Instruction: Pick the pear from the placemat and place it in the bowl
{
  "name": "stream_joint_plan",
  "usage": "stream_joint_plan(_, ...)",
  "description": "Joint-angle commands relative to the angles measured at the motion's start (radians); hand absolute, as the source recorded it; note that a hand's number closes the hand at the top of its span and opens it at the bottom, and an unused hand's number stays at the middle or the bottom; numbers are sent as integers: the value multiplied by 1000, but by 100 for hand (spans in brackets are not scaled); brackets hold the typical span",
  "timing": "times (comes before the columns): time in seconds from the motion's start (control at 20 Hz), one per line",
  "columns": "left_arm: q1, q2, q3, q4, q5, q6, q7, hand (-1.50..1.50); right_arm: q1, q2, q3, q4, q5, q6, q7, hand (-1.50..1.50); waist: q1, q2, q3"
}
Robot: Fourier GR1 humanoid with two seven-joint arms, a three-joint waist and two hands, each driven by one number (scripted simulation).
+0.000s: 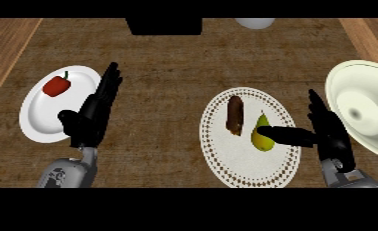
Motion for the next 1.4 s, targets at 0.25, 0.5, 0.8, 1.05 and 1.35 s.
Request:
stream_joint_plan(0.25,1,-36,29,-24,-36,-29,21,0,95,108,-71,-59,5,24,-125,-150,-1,0,0)
stream_joint_plan(0.5,-37,-55,59,40,-60,-56,7,0,61,193,-91,-24,38,21,-134,-150,0,1,0)
stream_joint_plan(0.8,31,-80,62,-6,-80,-71,-16,0,50,264,-126,83,13,53,-212,-150,3,1,0)
stream_joint_plan(1.05,57,-109,26,-105,-126,-38,73,0,139,347,-83,100,46,1,-308,-150,3,0,1)
stream_joint_plan(1.35,23,-75,121,-63,-90,-121,70,0,93,350,-187,160,-2,60,-358,-150,2,0,0)
